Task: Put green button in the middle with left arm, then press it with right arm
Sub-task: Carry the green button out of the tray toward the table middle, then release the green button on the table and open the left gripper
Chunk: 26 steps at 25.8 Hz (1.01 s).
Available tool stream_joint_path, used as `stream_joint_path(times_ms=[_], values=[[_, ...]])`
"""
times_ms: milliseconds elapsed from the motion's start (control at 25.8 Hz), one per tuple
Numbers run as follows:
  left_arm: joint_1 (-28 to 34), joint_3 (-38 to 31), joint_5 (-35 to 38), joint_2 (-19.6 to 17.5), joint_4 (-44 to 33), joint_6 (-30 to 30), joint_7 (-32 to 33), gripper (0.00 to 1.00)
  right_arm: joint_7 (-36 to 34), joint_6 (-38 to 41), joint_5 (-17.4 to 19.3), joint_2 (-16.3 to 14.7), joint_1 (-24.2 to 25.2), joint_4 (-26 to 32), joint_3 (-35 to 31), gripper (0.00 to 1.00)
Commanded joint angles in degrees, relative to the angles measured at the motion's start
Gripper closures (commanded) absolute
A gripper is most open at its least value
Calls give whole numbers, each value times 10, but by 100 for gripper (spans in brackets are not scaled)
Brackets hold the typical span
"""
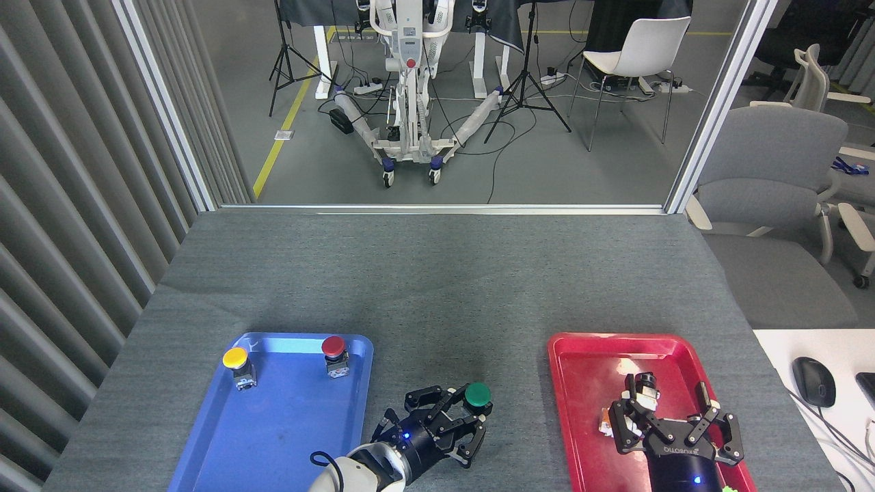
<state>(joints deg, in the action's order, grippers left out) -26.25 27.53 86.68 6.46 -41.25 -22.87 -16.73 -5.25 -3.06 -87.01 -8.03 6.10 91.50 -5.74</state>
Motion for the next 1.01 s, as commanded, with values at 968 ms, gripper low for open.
stream_joint_path(times_ms=[968], values=[[211, -327, -11, -138, -350, 32, 2, 1, 2, 0, 1, -1, -2, -1, -1, 1]])
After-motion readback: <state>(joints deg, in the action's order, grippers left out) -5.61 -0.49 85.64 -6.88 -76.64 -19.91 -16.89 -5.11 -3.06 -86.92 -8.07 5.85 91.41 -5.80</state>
